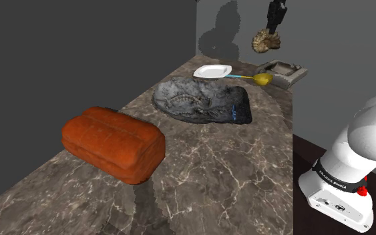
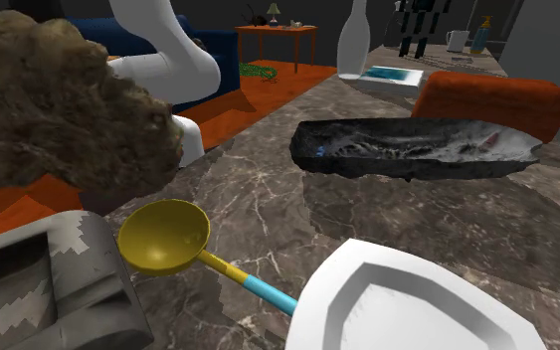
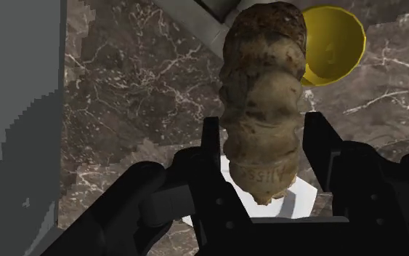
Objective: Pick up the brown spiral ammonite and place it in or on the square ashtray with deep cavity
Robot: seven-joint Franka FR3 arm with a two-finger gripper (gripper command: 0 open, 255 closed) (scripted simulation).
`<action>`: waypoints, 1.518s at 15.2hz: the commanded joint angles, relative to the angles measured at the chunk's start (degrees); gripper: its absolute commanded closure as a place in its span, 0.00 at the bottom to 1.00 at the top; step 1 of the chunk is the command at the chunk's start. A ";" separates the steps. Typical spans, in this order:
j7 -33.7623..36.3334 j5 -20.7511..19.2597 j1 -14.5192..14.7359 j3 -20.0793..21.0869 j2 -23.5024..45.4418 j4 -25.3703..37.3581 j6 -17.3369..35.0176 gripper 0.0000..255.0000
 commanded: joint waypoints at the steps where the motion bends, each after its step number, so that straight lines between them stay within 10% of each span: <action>1: -2.62 -0.38 -0.92 -1.63 -0.42 0.28 -0.43 1.00; 11: -16.56 -0.67 -5.23 -10.99 1.83 5.09 -1.83 1.00; 23: -15.68 -1.75 -5.72 -11.25 0.09 -5.75 7.40 1.00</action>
